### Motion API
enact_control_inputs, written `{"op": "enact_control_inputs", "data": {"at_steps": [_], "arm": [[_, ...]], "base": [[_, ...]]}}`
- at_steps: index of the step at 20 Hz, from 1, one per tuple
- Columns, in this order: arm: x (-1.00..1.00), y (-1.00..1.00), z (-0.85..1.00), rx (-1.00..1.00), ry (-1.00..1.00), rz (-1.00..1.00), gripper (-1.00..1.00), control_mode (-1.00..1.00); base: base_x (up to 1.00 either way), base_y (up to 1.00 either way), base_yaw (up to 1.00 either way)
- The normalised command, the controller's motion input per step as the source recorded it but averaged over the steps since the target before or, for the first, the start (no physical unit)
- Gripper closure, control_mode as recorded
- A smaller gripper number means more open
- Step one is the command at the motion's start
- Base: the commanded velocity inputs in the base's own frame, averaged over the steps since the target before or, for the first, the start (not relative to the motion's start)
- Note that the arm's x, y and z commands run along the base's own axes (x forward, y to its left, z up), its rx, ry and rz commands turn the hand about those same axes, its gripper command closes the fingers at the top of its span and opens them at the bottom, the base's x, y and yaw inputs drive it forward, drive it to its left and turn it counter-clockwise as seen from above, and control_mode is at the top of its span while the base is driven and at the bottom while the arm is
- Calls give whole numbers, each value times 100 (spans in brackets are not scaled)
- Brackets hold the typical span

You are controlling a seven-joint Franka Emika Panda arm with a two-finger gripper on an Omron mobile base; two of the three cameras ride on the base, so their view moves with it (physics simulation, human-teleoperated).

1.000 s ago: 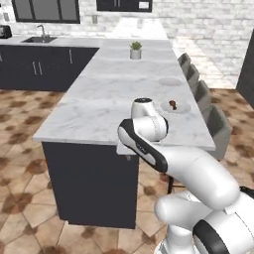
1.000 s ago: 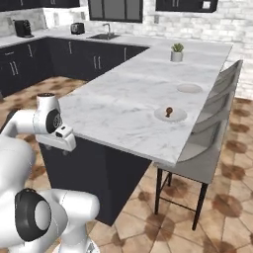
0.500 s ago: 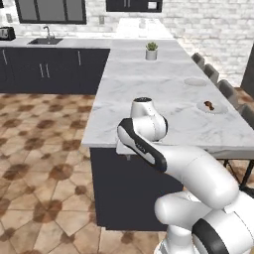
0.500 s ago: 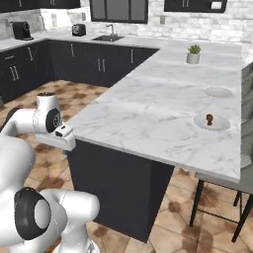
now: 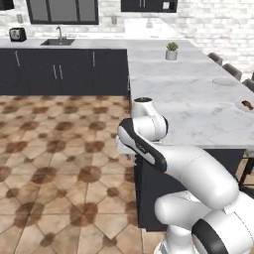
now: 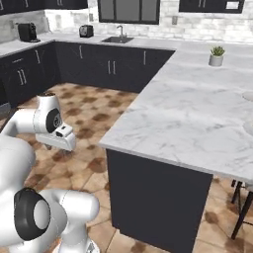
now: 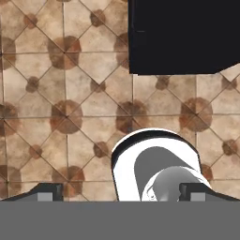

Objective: Take the chicken drumsticks from the pan and place one on each plate on the dining counter.

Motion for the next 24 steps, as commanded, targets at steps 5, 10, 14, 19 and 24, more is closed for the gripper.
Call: {"op": "enact_control_inputs", "data": {"at_steps": [5,10,14,19,24], "arm": [[0,0,0,0,0,0,-100,100],[0,0,0,0,0,0,-100,100],[0,0,0,0,0,0,-100,100],[0,0,0,0,0,0,-100,100],[0,0,0,0,0,0,-100,100]], "base": [[51,100,-7],[81,93,-5],[97,77,-1],[100,52,-9],[100,48,-12]]}}
